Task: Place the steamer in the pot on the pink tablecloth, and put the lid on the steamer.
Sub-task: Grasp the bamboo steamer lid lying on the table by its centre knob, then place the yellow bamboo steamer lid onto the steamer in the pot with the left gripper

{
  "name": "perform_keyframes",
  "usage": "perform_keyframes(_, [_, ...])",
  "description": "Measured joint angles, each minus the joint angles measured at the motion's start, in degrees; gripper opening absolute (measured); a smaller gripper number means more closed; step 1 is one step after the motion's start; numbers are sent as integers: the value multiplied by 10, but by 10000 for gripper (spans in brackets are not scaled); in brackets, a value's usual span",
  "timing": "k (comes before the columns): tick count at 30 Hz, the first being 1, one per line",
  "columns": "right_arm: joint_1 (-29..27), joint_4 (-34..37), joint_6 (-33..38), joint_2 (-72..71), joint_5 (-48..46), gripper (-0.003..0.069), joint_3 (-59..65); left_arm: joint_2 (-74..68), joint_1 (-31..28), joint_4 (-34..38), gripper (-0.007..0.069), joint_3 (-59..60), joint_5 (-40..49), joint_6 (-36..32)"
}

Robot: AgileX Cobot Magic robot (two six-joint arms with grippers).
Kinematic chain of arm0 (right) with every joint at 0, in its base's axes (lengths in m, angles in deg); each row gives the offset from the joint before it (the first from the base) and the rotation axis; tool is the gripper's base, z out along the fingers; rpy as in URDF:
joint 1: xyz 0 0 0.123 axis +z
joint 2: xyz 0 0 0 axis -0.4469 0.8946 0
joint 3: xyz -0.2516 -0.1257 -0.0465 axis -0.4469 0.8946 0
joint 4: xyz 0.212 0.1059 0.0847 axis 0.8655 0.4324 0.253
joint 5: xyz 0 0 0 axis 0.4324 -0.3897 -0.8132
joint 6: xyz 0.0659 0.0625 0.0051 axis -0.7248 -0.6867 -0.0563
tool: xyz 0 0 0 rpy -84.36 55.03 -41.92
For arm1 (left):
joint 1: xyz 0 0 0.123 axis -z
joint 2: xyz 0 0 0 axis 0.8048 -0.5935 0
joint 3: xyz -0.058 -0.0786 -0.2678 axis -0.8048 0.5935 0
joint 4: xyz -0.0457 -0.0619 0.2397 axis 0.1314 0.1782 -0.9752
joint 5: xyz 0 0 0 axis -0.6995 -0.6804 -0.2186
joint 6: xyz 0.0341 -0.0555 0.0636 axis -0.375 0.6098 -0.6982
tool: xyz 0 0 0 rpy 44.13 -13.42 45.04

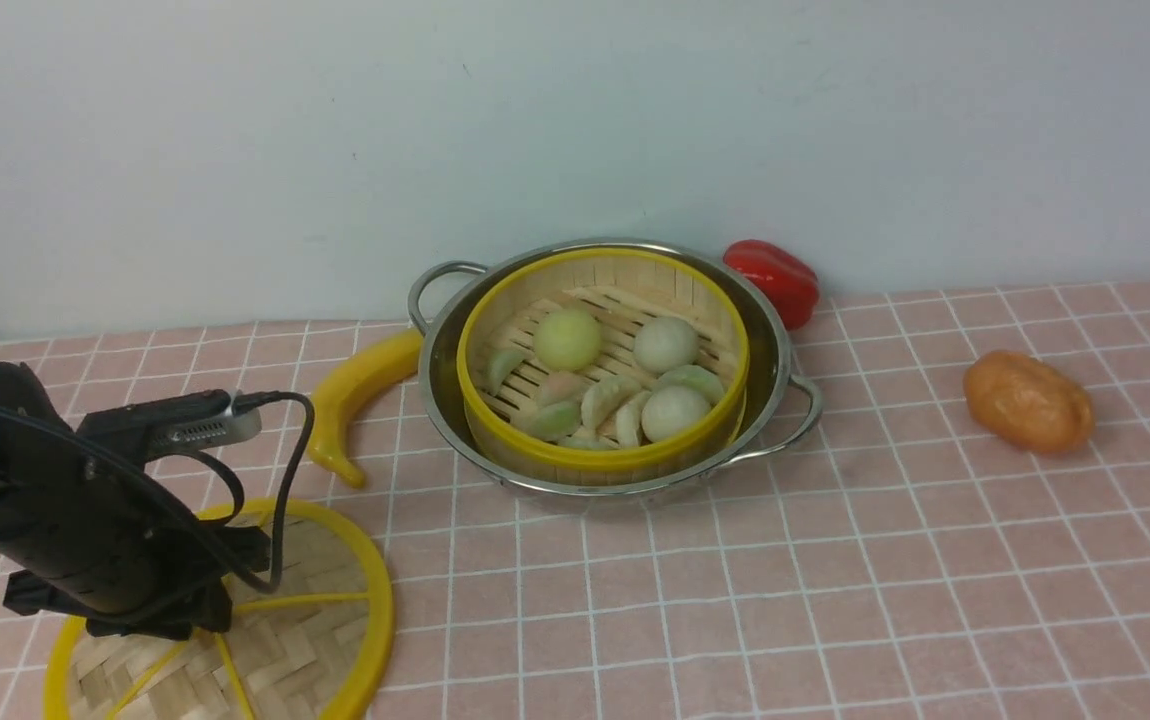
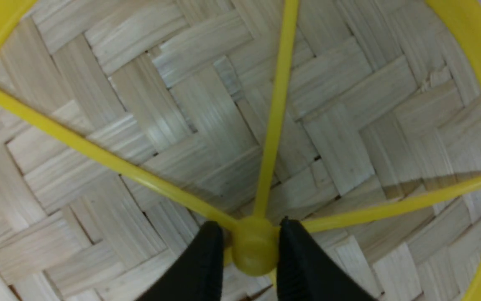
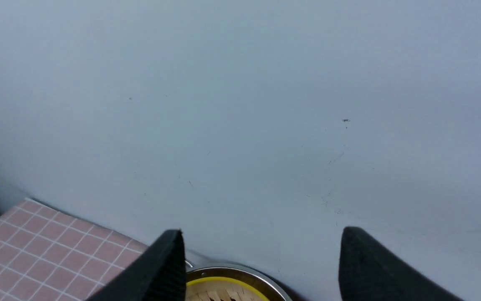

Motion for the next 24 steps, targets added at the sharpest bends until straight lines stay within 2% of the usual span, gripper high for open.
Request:
perform_keyframes(3, [0,0,0,-2,0,482,0,-1,0,1,121,-1,0,0])
perform_keyframes(7, [0,0,2,-7,0,480,2,-2,0,0,121,-7,9,0])
perform_keyframes(13, [0,-9,6,-50,0,480,64,10,0,-64,121,-46,84,12])
perform_keyframes(16, [0,-25,0,-114,0,480,174,47,-1,-116,121,-115,179,29])
perform_keyframes(19, [0,-30,-5,-177,0,480,274,74,12,-128,121,-185,220,29])
perform_keyframes(23, [0,-42,-8,-269,0,480,419,74,76,-131,121,-299,225,23])
perform_keyframes(24, [0,-51,-11,-305,0,480,474,60,121,-129,121,-356,227,15])
